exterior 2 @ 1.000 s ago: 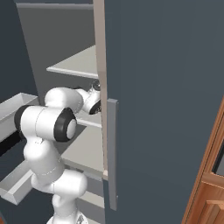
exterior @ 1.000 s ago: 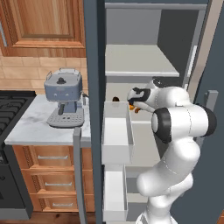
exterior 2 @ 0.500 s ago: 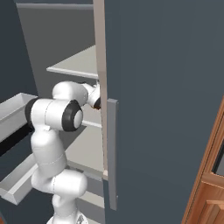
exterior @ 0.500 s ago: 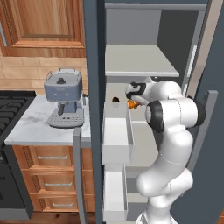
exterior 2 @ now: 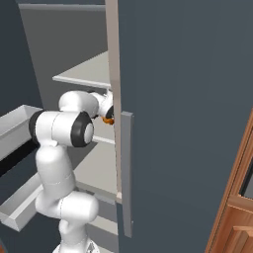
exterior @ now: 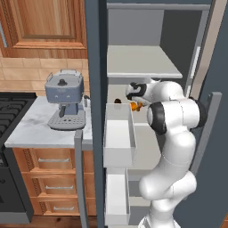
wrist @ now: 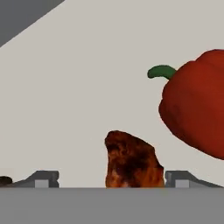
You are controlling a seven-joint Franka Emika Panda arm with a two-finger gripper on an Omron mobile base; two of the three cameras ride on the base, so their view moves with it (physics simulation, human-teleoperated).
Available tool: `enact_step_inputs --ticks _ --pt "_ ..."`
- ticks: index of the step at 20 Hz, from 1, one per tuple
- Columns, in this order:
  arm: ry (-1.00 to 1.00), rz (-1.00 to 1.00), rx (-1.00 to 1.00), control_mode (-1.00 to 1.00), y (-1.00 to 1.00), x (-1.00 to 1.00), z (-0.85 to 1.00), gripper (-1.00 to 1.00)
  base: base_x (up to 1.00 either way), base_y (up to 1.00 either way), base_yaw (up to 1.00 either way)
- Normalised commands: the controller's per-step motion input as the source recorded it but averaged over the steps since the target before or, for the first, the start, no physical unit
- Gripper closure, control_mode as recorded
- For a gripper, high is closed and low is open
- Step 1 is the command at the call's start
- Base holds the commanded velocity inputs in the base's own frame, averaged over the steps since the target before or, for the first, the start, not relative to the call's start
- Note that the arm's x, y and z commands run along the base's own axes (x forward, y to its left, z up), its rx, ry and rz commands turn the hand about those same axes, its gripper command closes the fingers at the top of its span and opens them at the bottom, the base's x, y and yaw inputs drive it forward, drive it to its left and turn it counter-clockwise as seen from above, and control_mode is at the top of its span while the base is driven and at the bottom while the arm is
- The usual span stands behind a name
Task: Take the chicken drumstick and tangerine from the highest rack and move them to the second highest rack where the sweet potato and bell pepper are located, to maximize freezer space. Close the freezer door after rearranging.
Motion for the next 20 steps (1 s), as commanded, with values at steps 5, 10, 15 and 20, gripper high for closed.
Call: enact_step_inputs --ticks 5,10,15,20 --pt "-0.42 0.0 0.0 -1.0 0.13 -0.97 -0.16 -1.0 0.0 0.0 0.0" --pt "-0.41 -0.01 0.0 -1.0 0.06 -1.0 -0.02 -1.0 0.0 0.0 0.0" --pt "-0.17 -0.13 0.0 -1.0 0.19 -0.72 0.04 -1.0 0.0 0.0 0.0" --pt "0.18 -0.27 0.0 -1.0 0.0 -0.42 0.59 -1.0 0.0 0.0 0.0"
